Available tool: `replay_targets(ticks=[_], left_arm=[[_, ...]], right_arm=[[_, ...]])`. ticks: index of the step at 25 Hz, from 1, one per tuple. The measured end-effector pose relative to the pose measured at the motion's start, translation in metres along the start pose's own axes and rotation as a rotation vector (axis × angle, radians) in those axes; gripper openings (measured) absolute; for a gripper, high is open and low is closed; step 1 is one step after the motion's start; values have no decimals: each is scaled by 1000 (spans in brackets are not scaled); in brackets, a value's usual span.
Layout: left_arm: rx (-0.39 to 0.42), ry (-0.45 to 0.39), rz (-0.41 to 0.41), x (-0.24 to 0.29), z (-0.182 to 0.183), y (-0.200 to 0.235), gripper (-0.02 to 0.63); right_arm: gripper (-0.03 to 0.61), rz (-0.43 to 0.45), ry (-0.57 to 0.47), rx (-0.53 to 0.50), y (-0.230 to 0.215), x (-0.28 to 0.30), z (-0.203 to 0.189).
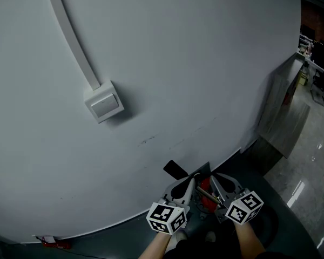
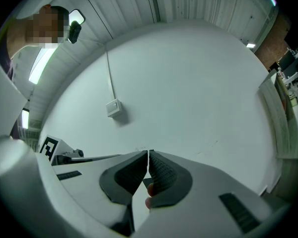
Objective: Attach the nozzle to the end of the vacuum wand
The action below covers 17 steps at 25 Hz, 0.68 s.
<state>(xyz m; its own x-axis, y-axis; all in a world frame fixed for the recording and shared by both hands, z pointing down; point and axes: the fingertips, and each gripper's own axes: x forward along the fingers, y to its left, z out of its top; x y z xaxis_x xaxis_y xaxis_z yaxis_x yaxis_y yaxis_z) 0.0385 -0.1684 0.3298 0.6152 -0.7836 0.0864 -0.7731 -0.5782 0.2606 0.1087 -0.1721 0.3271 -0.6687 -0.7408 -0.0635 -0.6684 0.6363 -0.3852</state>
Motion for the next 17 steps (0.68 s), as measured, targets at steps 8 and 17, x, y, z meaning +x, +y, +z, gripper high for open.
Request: replay_targets(ticks=[8, 17], left_arm=[[-17, -9, 10, -4, 1, 1, 5], [-30, -10, 28, -10, -3, 5, 5]], right_arm=[[26, 6, -1, -3, 2, -1, 0], [25, 18, 5, -3, 9, -1, -5]])
